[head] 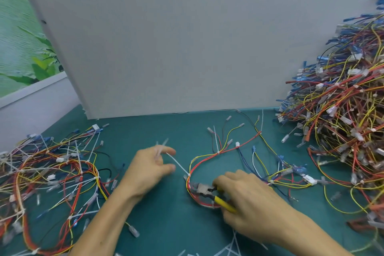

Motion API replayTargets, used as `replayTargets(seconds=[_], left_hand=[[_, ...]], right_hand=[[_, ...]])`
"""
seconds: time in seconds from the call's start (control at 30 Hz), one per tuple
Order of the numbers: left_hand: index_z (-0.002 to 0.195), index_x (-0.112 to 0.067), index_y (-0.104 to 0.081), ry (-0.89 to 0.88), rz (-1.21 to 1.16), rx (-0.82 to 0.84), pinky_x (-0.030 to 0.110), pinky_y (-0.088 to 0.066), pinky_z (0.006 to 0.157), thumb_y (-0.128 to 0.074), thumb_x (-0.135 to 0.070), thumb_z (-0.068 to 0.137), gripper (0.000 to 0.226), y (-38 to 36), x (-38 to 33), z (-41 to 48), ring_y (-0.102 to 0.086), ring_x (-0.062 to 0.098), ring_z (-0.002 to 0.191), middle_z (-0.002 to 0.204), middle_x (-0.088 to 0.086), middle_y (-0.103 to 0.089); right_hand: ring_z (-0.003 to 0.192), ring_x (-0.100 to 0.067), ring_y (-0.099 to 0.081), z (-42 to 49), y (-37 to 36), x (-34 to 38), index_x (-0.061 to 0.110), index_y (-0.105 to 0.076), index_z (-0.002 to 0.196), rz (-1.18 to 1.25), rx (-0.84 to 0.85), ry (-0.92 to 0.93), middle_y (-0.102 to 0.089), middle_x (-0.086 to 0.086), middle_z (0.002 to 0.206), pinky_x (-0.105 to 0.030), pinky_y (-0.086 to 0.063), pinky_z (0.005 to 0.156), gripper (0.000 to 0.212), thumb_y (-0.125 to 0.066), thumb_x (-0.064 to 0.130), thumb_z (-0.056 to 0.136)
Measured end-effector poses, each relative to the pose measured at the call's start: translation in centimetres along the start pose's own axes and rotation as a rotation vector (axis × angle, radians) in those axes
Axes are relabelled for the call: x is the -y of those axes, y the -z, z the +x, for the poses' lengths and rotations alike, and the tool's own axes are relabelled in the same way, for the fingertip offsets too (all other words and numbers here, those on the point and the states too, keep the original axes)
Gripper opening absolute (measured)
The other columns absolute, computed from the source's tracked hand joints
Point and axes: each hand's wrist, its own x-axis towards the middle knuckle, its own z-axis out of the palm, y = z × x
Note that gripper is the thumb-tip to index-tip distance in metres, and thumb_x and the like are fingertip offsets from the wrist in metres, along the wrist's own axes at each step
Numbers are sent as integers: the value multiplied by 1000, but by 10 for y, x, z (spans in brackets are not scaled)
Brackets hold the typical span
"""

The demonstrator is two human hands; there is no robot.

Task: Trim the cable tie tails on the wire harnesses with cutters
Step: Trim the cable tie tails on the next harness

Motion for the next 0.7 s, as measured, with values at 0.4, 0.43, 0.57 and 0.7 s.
replayTargets(seconds=[0.4, 0.43, 0.57, 0.7], left_hand=[[74, -24, -76, -133, 81, 450, 18, -48, 78, -72, -16, 83, 13, -7, -7, -9, -66, 2, 79, 80, -10, -73], [73, -24, -76, -120, 59, 466, 19, -48, 77, -72, -21, 83, 11, -6, -7, -8, -65, 3, 76, 79, -7, -73], [77, -18, -73, -78, 23, 523, 33, -36, 72, -65, -58, 72, 41, -6, -5, -6, -47, 17, 73, 82, 26, -64], [74, 1, -61, -76, 38, 521, 32, -27, 65, -62, -63, 68, 64, -6, -6, -7, -33, 18, 67, 67, 10, -44]], right_hand=[[70, -24, -51, -8, 26, -13, 18, -47, 74, 160, 169, -59, -53, -4, 70, -39, -45, 62, 19, -54, 36, 74], [71, -26, -51, -8, 25, -12, 16, -47, 76, 121, 129, -91, -53, -3, 70, -37, -45, 61, 21, -53, 36, 75], [80, -33, -49, -5, 17, -5, 19, -45, 80, -56, 37, -180, -56, -4, 87, -33, -37, 63, 18, -49, 36, 78], [96, -32, -56, -3, 4, 10, 24, -47, 85, -103, 43, -185, -52, -2, 95, -33, -30, 65, 10, -49, 33, 82]])
